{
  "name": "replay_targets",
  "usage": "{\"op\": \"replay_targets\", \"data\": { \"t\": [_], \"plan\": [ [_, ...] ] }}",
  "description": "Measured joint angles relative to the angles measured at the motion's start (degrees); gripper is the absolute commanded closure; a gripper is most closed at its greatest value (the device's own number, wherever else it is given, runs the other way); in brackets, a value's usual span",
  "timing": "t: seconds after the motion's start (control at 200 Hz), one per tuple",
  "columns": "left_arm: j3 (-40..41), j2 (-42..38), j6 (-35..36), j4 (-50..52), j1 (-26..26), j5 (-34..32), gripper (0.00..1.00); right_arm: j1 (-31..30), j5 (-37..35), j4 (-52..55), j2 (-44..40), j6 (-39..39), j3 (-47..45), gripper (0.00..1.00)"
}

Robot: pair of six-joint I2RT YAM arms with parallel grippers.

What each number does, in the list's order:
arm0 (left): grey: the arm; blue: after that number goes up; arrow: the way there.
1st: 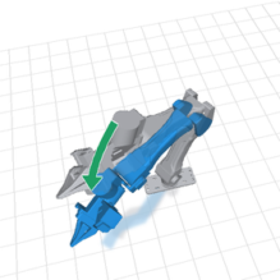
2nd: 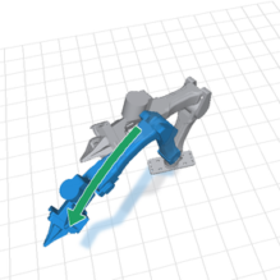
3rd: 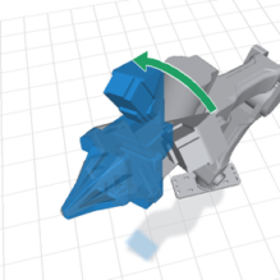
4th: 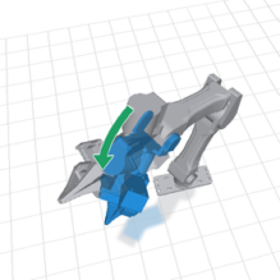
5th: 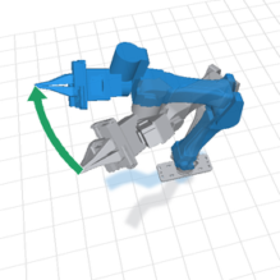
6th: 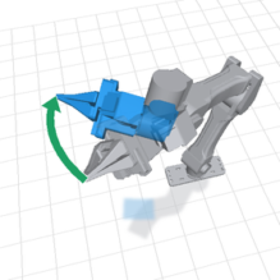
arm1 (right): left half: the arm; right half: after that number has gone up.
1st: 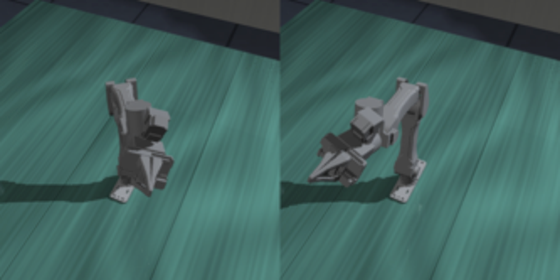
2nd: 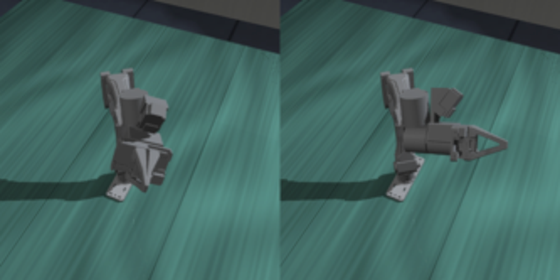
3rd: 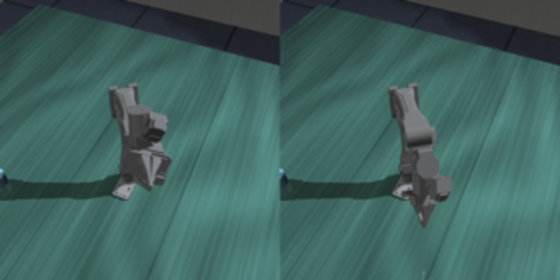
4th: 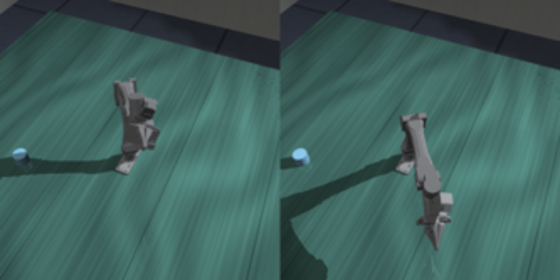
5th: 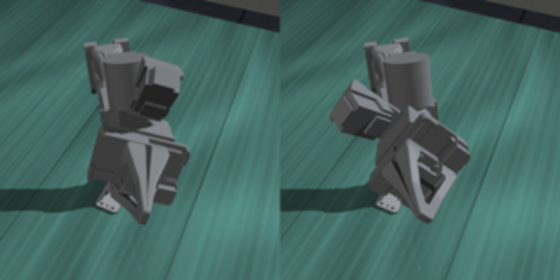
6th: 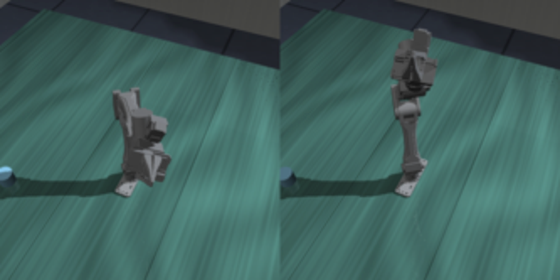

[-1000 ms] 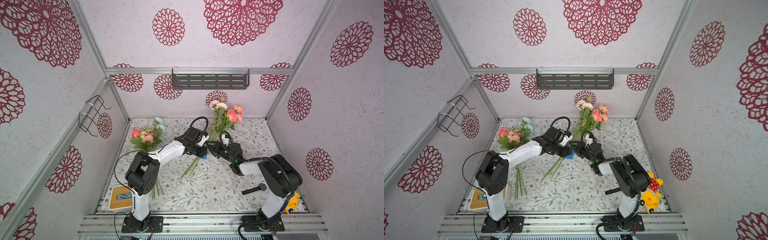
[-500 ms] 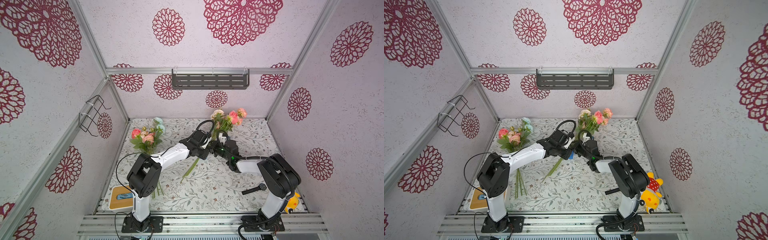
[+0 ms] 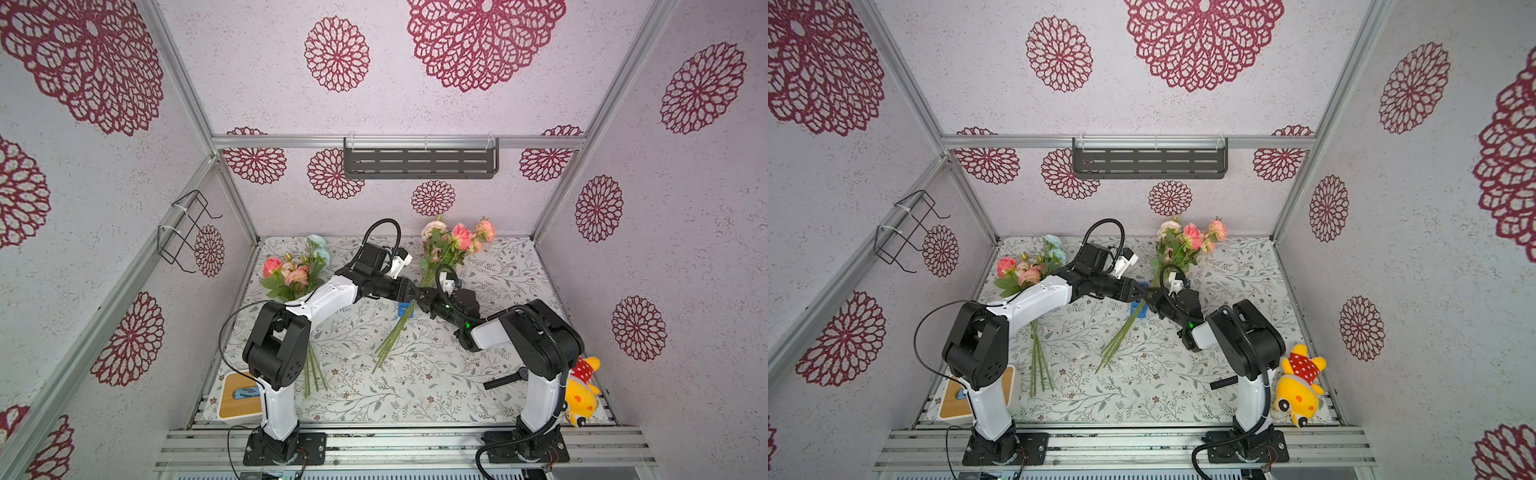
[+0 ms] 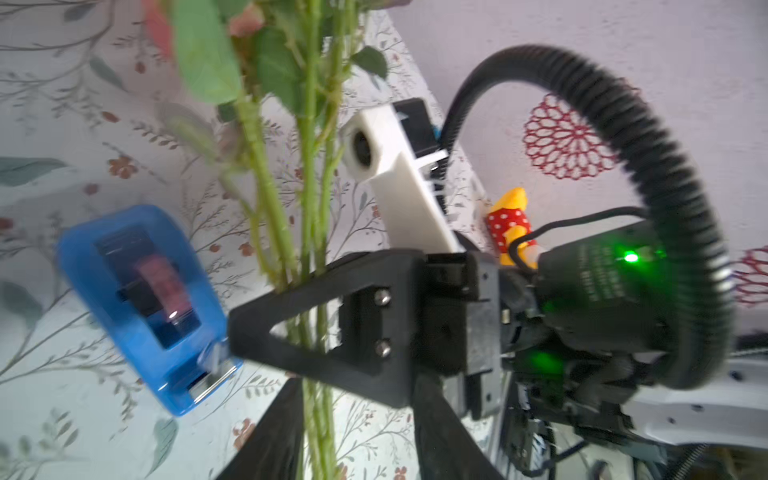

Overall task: Wrap bouquets with tape
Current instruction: Wrap the tape around the bouquet.

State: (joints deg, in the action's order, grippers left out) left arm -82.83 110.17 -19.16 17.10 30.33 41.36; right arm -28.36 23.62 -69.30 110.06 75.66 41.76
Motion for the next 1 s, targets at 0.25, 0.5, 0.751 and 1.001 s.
{"op": "replay_targets", "data": {
  "t": [0.25, 0.5, 0.751, 1.001],
  "plan": [
    [0.63, 3.63, -1.33, -5.64, -1.03, 9.79, 0.53, -0.09, 2.43, -0.63, 0.28, -0.57, -0.17, 1.0],
    [6.12, -1.84, -1.25, -5.2, -1.55, 6.51, 0.43, 0.33, 2.38, -0.44, 0.02, -1.07, -0.22, 1.0],
    [10.19, -3.76, -1.77, -3.26, -1.49, 4.87, 0.36, 1.49, 1.66, -2.05, -1.9, -1.4, 0.09, 1.0],
    [5.7, 0.48, -2.62, -3.15, -1.18, 7.39, 0.64, 0.81, 1.9, -2.47, -1.9, -1.57, 1.88, 1.0]
  ]
}}
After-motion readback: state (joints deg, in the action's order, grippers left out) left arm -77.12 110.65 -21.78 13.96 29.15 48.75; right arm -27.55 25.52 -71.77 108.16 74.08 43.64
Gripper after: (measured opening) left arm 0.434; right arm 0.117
